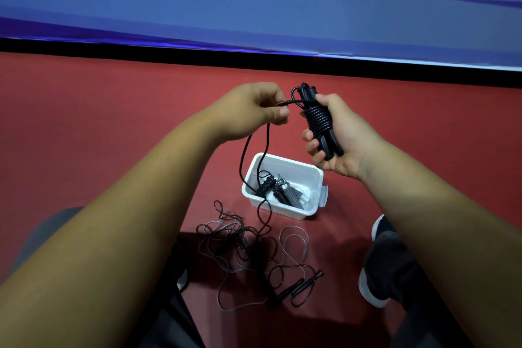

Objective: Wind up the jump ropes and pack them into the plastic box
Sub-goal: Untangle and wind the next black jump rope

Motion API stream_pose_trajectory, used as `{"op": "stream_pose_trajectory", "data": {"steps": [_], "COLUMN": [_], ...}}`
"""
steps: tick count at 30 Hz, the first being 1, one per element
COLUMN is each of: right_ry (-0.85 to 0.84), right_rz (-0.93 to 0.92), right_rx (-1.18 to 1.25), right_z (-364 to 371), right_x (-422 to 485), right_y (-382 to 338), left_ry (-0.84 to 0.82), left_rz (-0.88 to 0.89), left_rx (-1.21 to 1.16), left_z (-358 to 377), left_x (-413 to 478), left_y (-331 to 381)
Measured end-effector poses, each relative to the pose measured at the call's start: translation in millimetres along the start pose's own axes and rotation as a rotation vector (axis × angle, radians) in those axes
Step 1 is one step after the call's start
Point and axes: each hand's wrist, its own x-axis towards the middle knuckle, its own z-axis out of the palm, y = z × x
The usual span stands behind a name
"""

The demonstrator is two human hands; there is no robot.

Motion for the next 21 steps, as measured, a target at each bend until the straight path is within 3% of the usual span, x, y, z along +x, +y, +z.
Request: {"op": "stream_pose_trajectory", "data": {"steps": [2, 6, 21], "right_ry": [0.027, 0.022, -0.212], "right_rz": [-0.014, -0.035, -0.061], "right_rx": [-0.008, -0.001, -0.08], "right_z": [0, 2, 4], "right_x": [0, -3, -20], "right_y": [-1, -3, -8], "left_ry": [-0.055, 0.003, -0.133], "left_rz": [0.001, 0.025, 0.004], "left_rx": [-0.186, -0.233, 0.129], "left_z": [3, 5, -14], "left_x": [-1, -1, -3], "left_y": [2, 6, -3]}}
